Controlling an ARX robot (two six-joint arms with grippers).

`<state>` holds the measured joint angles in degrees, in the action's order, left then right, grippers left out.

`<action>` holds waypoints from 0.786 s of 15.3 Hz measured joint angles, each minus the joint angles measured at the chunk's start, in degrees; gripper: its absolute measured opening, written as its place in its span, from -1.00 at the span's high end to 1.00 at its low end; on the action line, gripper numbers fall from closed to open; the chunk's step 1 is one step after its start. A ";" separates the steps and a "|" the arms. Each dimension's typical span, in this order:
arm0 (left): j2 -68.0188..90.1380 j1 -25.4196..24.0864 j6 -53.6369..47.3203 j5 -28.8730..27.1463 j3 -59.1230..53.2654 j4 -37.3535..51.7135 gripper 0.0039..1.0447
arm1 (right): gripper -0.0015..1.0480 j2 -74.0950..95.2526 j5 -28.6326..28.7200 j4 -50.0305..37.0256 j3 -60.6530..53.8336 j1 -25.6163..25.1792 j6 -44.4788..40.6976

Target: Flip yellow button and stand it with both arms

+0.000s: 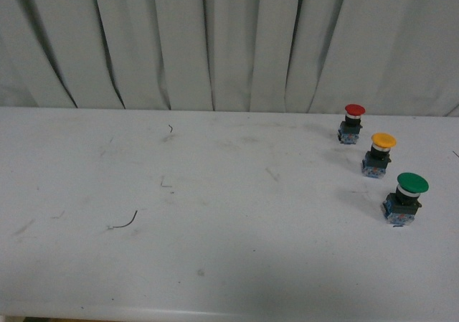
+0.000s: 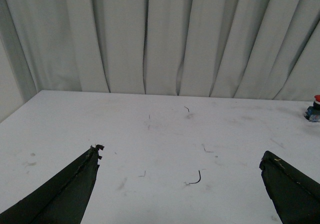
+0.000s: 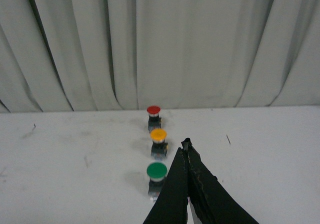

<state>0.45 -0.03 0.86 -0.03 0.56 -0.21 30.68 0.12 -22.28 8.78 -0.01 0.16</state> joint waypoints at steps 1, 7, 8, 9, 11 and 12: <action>0.00 0.00 0.00 0.00 0.00 0.00 -0.88 | 0.97 -0.94 0.00 0.74 -1.36 -0.02 0.00; 0.00 0.00 -0.02 0.00 0.00 0.00 -0.88 | 0.97 -9.31 -0.02 4.70 -5.55 -0.02 0.02; 0.00 0.00 -0.02 0.00 0.00 0.00 -0.88 | 0.97 -10.58 -0.02 5.44 -5.77 -0.02 0.00; 0.00 0.00 -0.02 0.00 0.00 0.00 -0.88 | 0.97 -12.17 -0.02 6.29 -5.88 -0.02 0.00; 0.00 0.00 -0.02 0.00 0.00 0.00 -0.88 | 0.97 -14.25 -0.02 7.91 -6.80 -0.02 0.02; 0.00 0.00 0.00 0.00 0.00 0.00 -0.88 | 0.97 -14.82 -0.07 5.86 -8.09 -0.02 0.02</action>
<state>0.45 -0.03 0.86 -0.03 0.56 -0.21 15.86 0.05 -16.43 0.69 -0.03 0.19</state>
